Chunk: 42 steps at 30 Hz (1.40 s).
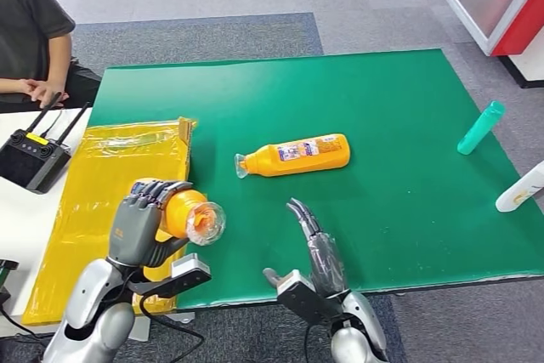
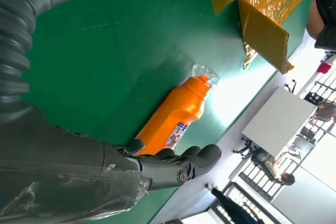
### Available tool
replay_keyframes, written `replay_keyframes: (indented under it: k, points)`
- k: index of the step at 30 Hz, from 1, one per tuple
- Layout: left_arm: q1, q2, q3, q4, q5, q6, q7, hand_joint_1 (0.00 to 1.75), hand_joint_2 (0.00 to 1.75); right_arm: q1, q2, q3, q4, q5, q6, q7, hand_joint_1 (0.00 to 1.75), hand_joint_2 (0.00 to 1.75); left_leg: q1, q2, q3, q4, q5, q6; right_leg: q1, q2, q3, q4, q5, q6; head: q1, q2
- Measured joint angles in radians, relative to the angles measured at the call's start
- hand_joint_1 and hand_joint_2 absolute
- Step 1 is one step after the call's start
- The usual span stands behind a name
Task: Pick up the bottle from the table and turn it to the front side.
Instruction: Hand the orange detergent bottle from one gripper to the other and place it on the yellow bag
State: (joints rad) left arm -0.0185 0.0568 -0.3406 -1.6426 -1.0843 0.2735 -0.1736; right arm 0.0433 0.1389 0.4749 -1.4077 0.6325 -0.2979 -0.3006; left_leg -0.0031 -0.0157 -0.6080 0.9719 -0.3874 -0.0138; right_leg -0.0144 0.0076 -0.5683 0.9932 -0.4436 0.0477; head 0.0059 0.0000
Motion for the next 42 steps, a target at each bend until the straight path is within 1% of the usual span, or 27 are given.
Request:
replay_keyframes:
  k: [5,7,11,14,17,21,25,30,36,42]
  points:
    - [-0.001,0.004,-0.003,0.000,-0.005,0.003,0.004,1.75,1.75,0.003,0.000,-0.006,-0.004,0.000,0.000,0.000,0.00,1.75,0.000,0.000,0.000,0.000,0.000,0.000,0.000,0.000,0.000,0.000,0.000,0.000,0.000,0.000]
    - [-0.002,0.006,-0.004,0.000,-0.024,0.013,0.023,1.75,1.75,0.006,0.000,-0.008,-0.007,0.002,0.000,0.001,0.00,1.75,0.000,0.000,0.000,0.000,0.000,0.000,0.000,0.000,0.000,0.000,0.000,0.000,0.000,0.000]
    - [-0.003,0.015,-0.002,0.002,-0.095,0.002,0.101,1.75,1.75,0.015,0.000,-0.013,-0.017,0.003,-0.001,0.008,0.00,1.75,0.000,0.000,0.000,0.000,0.000,0.000,0.000,0.000,0.000,0.000,0.000,0.000,0.000,0.000]
    - [-0.015,0.026,0.001,0.019,-0.165,-0.042,0.182,1.75,1.75,0.023,0.000,-0.022,-0.027,0.003,0.000,0.015,0.00,1.75,0.000,0.000,0.000,0.000,0.000,0.000,0.000,0.000,0.000,0.000,0.000,0.000,0.000,0.000]
    - [-0.040,0.042,0.005,0.064,-0.215,-0.098,0.251,1.75,1.75,0.028,0.002,-0.030,-0.032,0.005,0.001,0.021,0.00,1.75,0.000,0.000,0.000,0.000,0.000,0.000,0.000,0.000,0.000,0.000,0.000,0.000,0.000,0.000]
    - [-0.075,0.067,0.012,0.138,-0.248,-0.152,0.307,1.75,1.75,0.030,0.004,-0.038,-0.034,0.008,0.002,0.026,0.00,1.75,0.000,0.000,0.000,0.000,0.000,0.000,0.000,0.000,0.000,0.000,0.000,0.000,0.000,0.000]
    - [-0.095,0.088,0.033,0.182,-0.252,-0.164,0.325,1.75,1.75,0.033,0.006,-0.044,-0.036,0.009,0.005,0.029,0.00,1.75,0.000,0.000,0.000,0.000,0.000,0.000,0.000,0.000,0.000,0.000,0.000,0.000,0.000,0.000]
    - [-0.117,0.101,0.051,0.219,-0.263,-0.179,0.339,1.75,1.75,0.033,0.006,-0.050,-0.039,0.009,0.012,0.030,0.00,1.75,0.000,0.000,0.000,0.000,0.000,0.000,0.000,0.000,0.000,0.000,0.000,0.000,0.000,0.000]
    - [-0.176,0.102,0.049,0.300,-0.298,-0.201,0.341,1.75,1.75,0.028,0.010,-0.052,-0.040,0.009,0.024,0.030,0.00,1.75,0.000,0.000,0.000,0.000,0.000,0.000,0.000,0.000,0.000,0.000,0.000,-0.001,0.000,0.000]
    - [-0.213,0.099,0.034,0.351,-0.306,-0.204,0.334,1.75,1.75,0.026,0.011,-0.054,-0.040,0.007,0.027,0.031,0.00,1.75,0.000,0.000,0.000,0.000,0.000,0.000,0.000,0.000,0.000,0.000,0.000,-0.001,0.000,0.000]
